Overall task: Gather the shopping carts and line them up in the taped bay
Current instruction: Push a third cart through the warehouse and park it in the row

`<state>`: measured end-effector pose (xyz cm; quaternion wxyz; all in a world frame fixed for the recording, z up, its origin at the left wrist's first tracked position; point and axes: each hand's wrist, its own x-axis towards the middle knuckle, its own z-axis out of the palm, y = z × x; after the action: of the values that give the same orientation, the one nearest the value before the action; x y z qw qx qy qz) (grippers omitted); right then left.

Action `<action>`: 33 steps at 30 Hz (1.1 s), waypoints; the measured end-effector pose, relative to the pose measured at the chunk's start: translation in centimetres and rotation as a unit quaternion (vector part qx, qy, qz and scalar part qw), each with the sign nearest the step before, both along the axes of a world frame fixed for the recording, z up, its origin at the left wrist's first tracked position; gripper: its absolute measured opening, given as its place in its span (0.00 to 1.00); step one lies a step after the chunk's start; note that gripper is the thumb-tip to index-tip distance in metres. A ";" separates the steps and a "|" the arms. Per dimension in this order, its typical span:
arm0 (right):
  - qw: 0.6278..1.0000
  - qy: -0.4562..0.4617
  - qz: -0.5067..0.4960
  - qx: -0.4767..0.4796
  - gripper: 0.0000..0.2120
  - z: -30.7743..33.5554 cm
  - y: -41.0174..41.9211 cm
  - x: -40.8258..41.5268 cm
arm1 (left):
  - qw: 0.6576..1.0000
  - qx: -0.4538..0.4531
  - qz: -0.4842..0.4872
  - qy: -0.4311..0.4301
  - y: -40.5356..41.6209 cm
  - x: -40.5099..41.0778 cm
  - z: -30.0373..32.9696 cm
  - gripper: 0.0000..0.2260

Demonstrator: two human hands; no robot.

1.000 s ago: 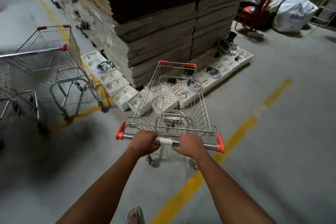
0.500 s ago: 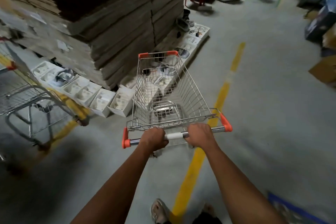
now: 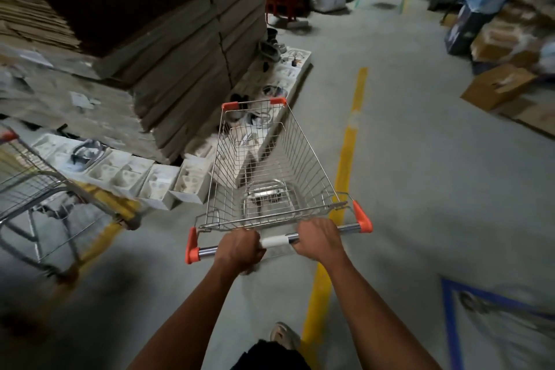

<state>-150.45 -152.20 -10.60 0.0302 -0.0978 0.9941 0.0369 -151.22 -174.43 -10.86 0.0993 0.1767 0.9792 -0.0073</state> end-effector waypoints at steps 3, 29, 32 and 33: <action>1.000 0.002 -0.005 -0.002 0.14 0.1 -2.1 3.4 | 1.000 0.003 -0.021 0.011 -2.2 2.9 0.1 0.13; 0.981 -0.070 -0.179 0.033 0.16 1.9 -21.6 22.4 | 0.978 0.027 -0.206 -0.003 -20.0 16.0 0.6 0.15; 0.976 -0.077 -0.205 0.018 0.16 2.4 -22.8 22.1 | 0.974 0.030 -0.224 -0.006 -20.8 15.1 0.8 0.14; 0.974 -0.081 -0.213 0.012 0.16 2.5 -23.2 21.9 | 0.972 0.027 -0.233 -0.005 -20.9 14.7 0.8 0.14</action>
<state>-128.50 -175.36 -8.10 0.1191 0.1141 0.9857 0.0337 -136.51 -195.36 -10.05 0.0947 0.4024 0.9105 -0.0027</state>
